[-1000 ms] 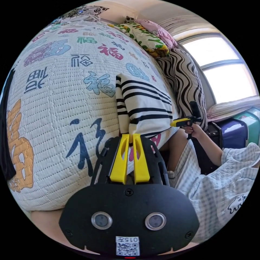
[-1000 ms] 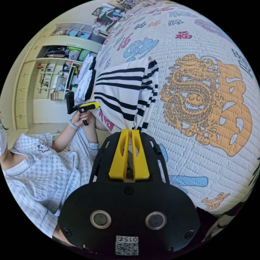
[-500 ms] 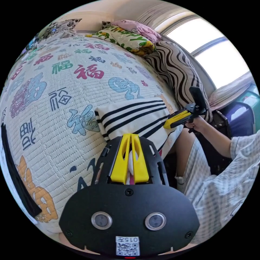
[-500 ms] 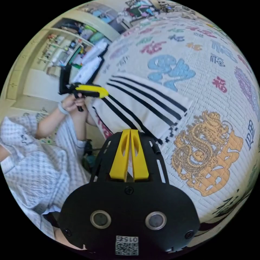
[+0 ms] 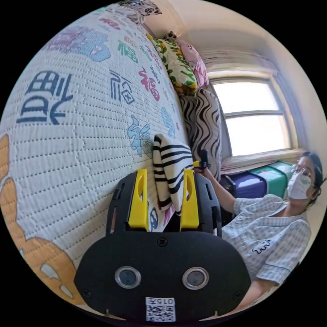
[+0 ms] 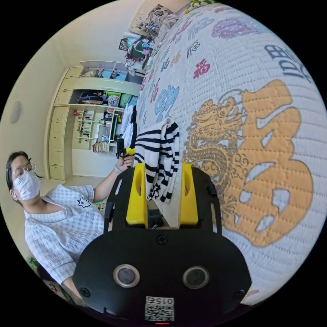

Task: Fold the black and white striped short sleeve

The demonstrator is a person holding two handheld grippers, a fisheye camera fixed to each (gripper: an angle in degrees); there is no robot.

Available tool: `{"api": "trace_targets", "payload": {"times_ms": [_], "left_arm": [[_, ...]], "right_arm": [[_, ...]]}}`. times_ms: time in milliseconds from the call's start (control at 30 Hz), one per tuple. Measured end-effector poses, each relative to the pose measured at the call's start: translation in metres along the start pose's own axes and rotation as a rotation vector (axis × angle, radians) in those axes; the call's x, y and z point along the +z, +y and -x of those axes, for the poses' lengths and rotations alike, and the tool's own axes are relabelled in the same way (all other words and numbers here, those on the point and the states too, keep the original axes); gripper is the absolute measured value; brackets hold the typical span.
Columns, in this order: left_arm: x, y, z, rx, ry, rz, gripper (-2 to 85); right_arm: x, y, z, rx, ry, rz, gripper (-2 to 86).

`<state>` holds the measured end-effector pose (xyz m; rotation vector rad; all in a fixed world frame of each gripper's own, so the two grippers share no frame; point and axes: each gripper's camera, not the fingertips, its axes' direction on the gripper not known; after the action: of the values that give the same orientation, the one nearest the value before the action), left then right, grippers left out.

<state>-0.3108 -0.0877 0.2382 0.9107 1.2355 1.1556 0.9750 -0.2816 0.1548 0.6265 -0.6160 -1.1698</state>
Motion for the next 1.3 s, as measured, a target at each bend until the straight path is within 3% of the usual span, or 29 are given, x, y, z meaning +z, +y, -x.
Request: {"api": "trace_targets", "payload": {"times_ms": [167,333,667,867,1133,1300], "left_arm": [[0.014,-0.031,-0.015,0.032,0.032,0.083,12.9],[-0.001,-0.041,-0.027,0.023,0.061,0.056,11.1],[-0.044,-0.052,-0.071,-0.015,0.116,0.018,6.0],[-0.199,-0.036,-0.142,0.073,0.109,-0.180,5.6],[-0.495,-0.048,-0.182,-0.008,-0.092,-0.458,5.5],[-0.598,-0.082,-0.161,-0.094,-0.158,-0.572,5.5]], "right_arm": [[0.039,-0.030,-0.030,-0.016,-0.053,0.063,12.2],[0.086,-0.051,-0.062,0.002,-0.135,0.104,7.5],[0.148,-0.075,-0.047,0.016,0.000,0.093,4.2],[0.246,-0.151,0.042,-0.145,-0.067,0.189,3.9],[0.521,-0.362,0.199,-0.389,-0.153,0.416,3.7],[0.658,-0.462,0.249,-0.403,-0.101,0.461,3.7]]}}
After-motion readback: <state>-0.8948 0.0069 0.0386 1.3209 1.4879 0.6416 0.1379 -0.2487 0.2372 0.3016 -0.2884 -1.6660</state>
